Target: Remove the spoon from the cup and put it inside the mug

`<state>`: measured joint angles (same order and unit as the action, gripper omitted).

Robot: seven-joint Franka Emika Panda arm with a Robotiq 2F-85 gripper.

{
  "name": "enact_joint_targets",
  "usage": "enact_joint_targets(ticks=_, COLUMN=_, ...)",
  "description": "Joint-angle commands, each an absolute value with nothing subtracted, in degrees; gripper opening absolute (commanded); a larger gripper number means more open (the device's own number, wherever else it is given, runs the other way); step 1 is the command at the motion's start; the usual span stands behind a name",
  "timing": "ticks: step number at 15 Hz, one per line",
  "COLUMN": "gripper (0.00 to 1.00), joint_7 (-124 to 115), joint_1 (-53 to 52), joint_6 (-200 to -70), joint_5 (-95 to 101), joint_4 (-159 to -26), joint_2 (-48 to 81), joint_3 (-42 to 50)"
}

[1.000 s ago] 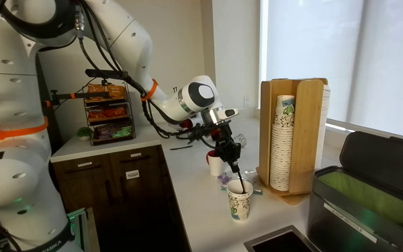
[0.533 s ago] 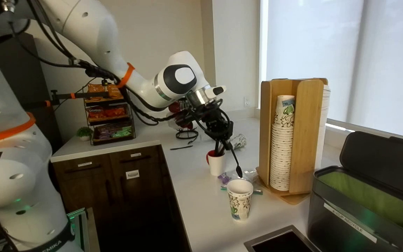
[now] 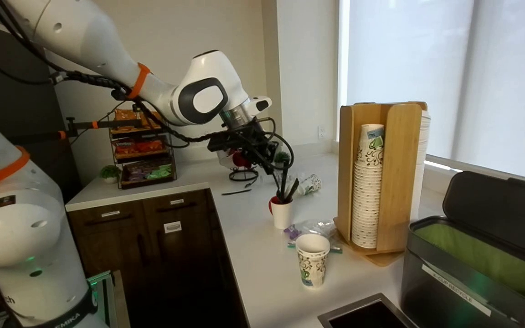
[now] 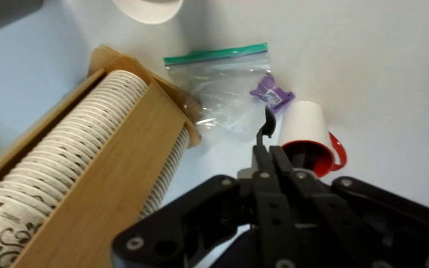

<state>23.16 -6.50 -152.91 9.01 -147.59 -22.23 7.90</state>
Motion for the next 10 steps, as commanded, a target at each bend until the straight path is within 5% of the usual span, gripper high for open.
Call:
enact_joint_targets(ticks=1, gripper=0.01, joint_7=38.22, joint_1=-15.73, joint_6=-154.02, joint_5=-1.91, joint_4=-149.02, joint_2=-23.13, joint_3=14.85)
enact_joint_targets(ticks=10, gripper=0.04, joint_7=41.64, joint_1=-16.05, joint_6=-152.94, joint_5=-4.1, joint_4=-148.08, joint_2=-21.99, joint_3=15.17)
